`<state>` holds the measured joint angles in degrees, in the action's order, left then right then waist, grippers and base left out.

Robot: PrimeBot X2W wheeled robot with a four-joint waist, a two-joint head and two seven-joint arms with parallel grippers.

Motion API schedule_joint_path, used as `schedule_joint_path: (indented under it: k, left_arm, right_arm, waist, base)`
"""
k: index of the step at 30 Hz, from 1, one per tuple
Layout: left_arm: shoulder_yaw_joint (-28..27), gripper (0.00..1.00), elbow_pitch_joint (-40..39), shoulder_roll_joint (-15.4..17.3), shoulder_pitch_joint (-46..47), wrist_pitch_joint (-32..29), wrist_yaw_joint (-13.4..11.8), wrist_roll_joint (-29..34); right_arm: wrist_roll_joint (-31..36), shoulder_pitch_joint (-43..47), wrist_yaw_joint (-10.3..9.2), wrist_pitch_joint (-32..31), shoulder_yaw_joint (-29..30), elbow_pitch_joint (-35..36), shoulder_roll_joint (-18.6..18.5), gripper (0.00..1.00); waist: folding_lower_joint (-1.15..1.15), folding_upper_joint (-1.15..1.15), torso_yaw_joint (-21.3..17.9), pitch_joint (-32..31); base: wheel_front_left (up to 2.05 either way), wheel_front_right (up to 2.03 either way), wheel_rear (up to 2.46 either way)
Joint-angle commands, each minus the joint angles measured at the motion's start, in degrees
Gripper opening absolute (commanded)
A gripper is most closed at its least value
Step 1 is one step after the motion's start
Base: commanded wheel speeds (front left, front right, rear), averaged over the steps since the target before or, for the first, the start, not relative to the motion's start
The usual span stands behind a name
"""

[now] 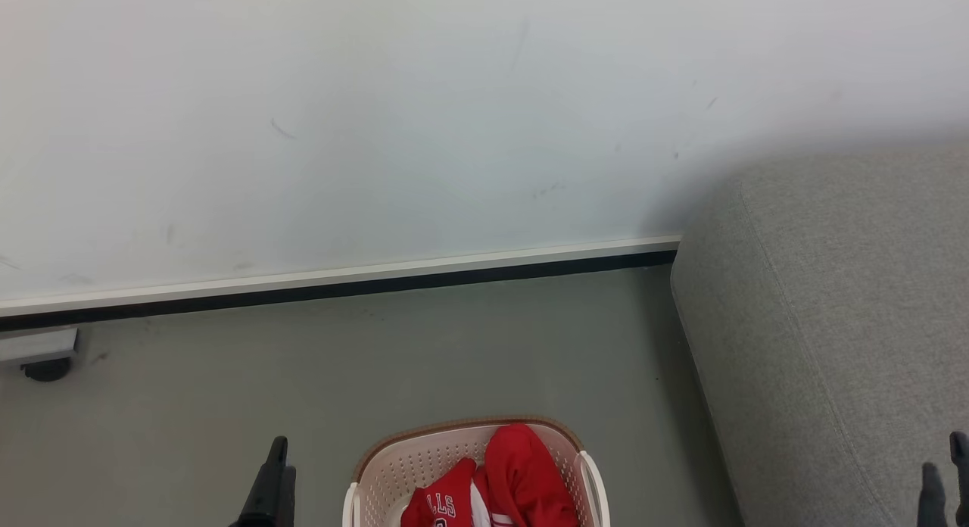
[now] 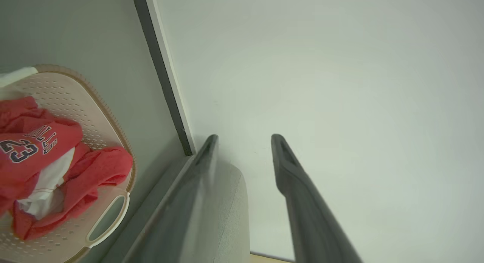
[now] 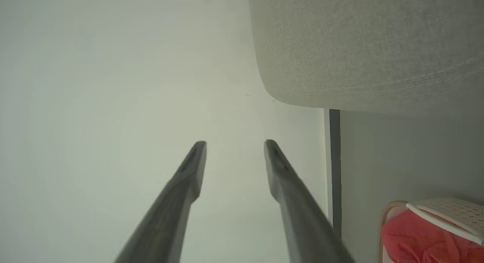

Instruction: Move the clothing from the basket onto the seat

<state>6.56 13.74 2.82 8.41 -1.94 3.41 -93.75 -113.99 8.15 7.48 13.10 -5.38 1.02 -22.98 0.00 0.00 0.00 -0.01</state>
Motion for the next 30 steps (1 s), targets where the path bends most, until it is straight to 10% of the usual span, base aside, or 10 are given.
schedule_joint_path:
  k: [1,30]
  left_arm:
    - [-0.04,1.0,0.18,0.0,-0.14,0.03,0.01,0.02]
    - [-2.71,1.0,-2.82,0.03,-3.74,6.25,-2.88,21.97]
  right_arm:
    - [0.05,0.01,0.0,0.0,-0.08,-0.12,0.16,1.0]
    - [28.0,-3.89,0.01,0.72,-1.38,-4.89,7.38,1.0]
  waist:
    - [0.0,0.0,0.0,0.0]
    - [0.0,0.0,0.13,-0.74]
  base:
    - [0.0,0.0,0.0]
    - [0.0,0.0,0.0]
